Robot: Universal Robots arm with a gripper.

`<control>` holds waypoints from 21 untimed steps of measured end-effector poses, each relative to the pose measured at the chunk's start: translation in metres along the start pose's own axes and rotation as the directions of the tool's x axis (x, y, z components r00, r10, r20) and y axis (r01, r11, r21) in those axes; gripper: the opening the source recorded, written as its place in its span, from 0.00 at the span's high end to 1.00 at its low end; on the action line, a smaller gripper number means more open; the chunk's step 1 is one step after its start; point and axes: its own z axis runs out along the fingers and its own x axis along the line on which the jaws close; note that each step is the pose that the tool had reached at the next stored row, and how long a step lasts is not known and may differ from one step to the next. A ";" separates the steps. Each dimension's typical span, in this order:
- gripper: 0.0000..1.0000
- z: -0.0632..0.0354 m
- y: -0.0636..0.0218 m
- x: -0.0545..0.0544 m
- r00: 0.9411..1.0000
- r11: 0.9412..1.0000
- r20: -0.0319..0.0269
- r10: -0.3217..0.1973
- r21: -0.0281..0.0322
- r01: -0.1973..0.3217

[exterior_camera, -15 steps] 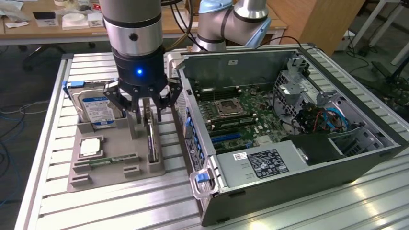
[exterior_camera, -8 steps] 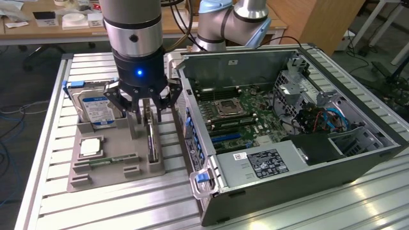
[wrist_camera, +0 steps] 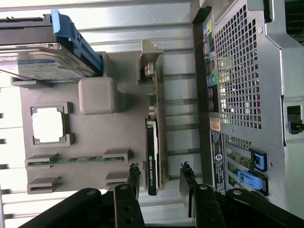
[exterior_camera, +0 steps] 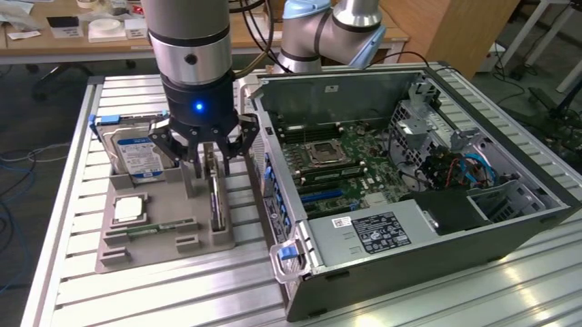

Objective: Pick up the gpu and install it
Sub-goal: 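Pick up the gpu and move the gpu toward the slot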

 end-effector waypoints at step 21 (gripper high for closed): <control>0.53 0.0084 -0.0004 0.000 1.000 1.000 0.000 0.000 0.000 0.000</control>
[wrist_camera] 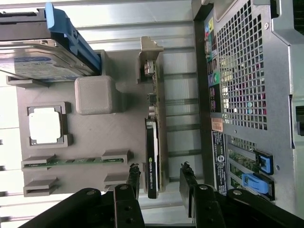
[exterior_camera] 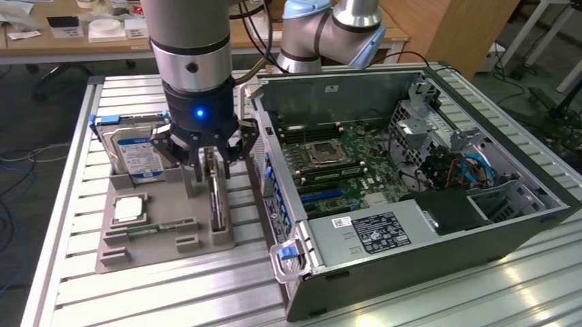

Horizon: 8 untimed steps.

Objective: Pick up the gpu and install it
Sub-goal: 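Pick up the gpu and move the gpu toward the slot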

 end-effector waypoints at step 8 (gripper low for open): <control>0.53 0.0025 -0.0001 0.000 1.000 1.000 0.000 0.000 0.000 0.000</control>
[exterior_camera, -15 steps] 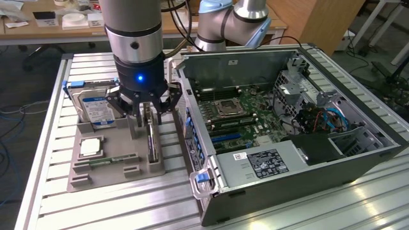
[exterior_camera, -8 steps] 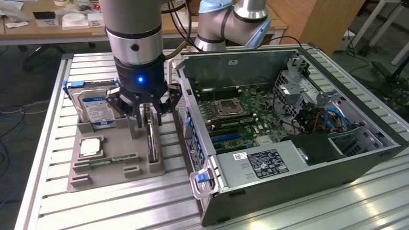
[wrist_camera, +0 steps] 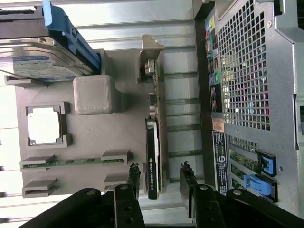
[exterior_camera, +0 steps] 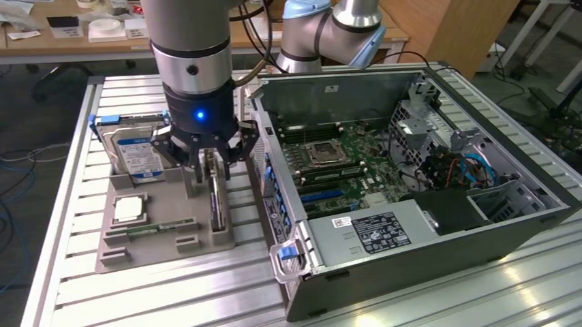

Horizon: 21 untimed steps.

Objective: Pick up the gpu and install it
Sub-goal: 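Pick up the gpu and move the gpu toward the slot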

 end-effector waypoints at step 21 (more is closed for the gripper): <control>0.53 0.0223 -0.0010 0.001 1.000 1.000 0.000 0.000 0.000 0.000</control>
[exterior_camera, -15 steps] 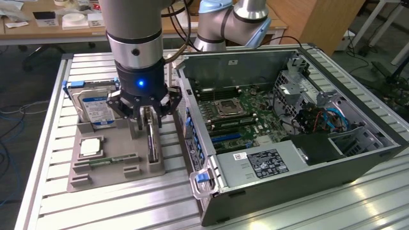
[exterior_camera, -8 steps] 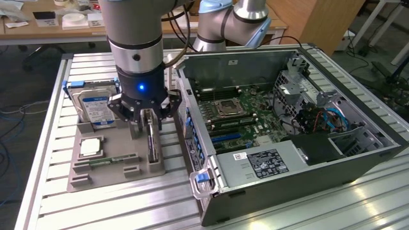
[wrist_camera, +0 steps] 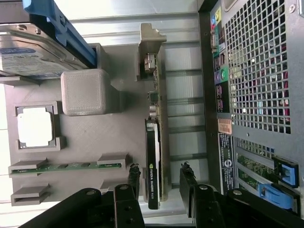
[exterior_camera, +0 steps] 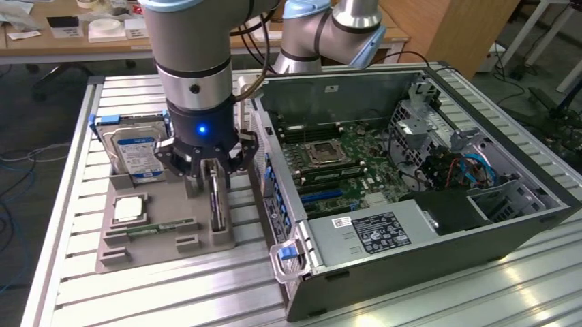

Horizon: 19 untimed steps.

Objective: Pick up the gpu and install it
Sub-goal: 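Pick up the gpu and move the gpu toward the slot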

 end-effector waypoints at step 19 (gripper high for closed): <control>0.53 0.0135 -0.0006 0.000 1.000 1.000 0.000 0.000 0.000 0.000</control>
